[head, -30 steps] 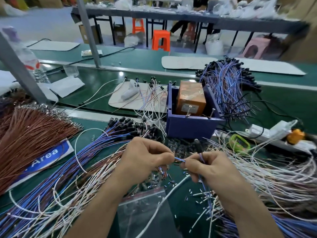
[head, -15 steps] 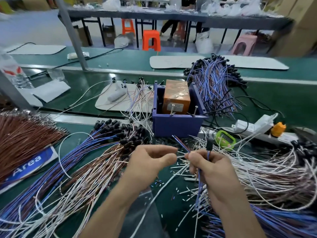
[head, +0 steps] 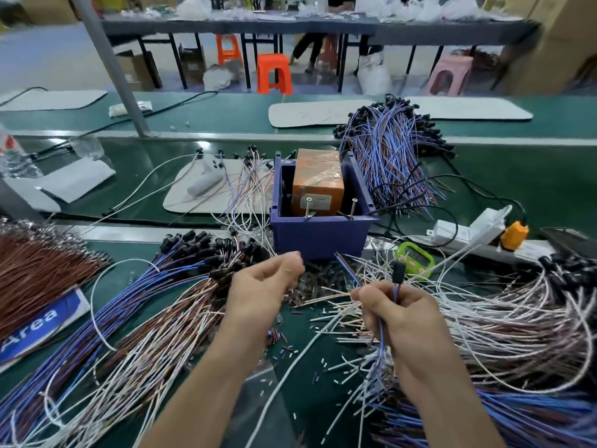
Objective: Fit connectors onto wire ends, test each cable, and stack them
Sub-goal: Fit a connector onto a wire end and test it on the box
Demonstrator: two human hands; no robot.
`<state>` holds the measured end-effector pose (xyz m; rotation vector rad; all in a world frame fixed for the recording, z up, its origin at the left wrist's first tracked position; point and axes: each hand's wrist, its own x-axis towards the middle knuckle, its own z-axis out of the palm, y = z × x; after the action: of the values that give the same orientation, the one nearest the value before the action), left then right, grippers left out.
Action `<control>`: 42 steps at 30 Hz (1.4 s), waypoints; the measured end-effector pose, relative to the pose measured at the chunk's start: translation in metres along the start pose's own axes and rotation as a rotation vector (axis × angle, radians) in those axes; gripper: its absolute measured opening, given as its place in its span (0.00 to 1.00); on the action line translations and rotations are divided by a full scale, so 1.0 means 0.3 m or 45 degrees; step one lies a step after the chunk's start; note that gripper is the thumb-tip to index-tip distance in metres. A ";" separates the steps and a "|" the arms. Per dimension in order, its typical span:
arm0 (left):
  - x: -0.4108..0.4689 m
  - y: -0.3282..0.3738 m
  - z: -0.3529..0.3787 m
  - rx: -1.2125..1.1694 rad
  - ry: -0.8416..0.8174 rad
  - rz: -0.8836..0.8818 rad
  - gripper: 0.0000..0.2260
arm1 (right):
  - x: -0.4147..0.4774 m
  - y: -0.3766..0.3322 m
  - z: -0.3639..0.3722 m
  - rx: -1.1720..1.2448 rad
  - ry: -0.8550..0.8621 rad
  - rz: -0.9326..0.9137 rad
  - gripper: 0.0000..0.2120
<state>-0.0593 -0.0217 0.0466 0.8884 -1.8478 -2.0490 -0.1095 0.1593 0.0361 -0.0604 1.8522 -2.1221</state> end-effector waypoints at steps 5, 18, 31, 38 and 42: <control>-0.039 -0.013 0.090 -0.048 -0.227 0.051 0.04 | 0.012 0.022 0.049 -0.008 -0.023 0.000 0.11; 0.059 0.026 0.126 -0.394 0.275 -0.010 0.07 | 0.086 0.002 0.045 0.227 0.381 0.049 0.12; 0.120 0.025 0.159 -0.198 0.374 0.052 0.15 | 0.163 -0.008 0.072 0.304 0.487 0.029 0.11; 0.133 0.022 0.158 -0.230 0.333 0.085 0.12 | 0.175 -0.001 0.060 0.300 0.489 0.038 0.10; 0.140 0.020 0.158 -0.218 0.322 0.090 0.12 | 0.182 0.001 0.055 0.292 0.489 0.047 0.10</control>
<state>-0.1212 -0.0075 0.0415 0.9700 -1.5266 -1.9183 -0.1571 0.1289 0.0288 0.4602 1.7636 -2.4353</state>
